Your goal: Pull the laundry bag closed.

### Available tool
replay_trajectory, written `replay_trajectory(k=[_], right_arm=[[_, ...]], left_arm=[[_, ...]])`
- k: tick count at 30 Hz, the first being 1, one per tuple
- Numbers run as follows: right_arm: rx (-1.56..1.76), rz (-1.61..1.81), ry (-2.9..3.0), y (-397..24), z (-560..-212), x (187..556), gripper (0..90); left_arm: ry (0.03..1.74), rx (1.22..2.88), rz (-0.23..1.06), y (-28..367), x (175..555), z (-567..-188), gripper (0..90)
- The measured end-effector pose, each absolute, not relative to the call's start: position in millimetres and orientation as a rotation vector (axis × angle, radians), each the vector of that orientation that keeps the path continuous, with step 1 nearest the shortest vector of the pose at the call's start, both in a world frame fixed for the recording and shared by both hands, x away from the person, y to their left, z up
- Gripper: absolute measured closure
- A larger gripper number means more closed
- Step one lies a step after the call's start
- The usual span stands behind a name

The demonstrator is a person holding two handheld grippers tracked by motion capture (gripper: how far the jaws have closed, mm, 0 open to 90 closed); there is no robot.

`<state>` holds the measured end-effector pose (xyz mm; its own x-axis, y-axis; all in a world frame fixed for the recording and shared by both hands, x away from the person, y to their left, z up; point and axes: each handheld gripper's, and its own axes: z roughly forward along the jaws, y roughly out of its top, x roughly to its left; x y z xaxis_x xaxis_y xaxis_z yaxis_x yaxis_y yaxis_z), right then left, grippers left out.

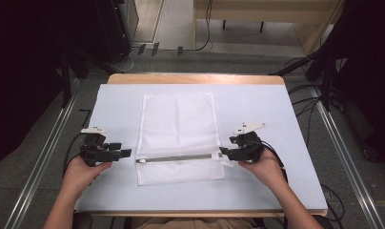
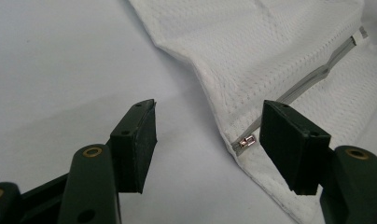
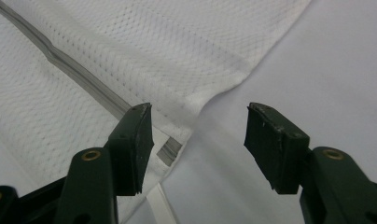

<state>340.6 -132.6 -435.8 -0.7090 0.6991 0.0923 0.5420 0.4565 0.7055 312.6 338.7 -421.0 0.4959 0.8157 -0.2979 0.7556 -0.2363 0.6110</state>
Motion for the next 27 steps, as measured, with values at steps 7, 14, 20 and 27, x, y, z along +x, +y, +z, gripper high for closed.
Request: replay_trajectory(k=[7, 14, 20, 27], right_arm=[[1.045, 1.094, 2.507, -121, -431, 341, 42.4], [1.02, 1.111, 2.535, -108, -428, 341, 43.1], [0.996, 1.114, 2.554, -96, -425, 341, 43.2], [0.958, 1.129, 2.577, -79, -422, 341, 44.3]], left_arm=[[1.291, 2.02, 0.105, 339, 312, -421, 36.6], [1.287, 2.023, 0.106, 340, 312, -421, 36.2], [1.288, 2.018, 0.114, 340, 311, -421, 36.2], [1.281, 2.024, 0.113, 338, 311, -422, 36.2]])
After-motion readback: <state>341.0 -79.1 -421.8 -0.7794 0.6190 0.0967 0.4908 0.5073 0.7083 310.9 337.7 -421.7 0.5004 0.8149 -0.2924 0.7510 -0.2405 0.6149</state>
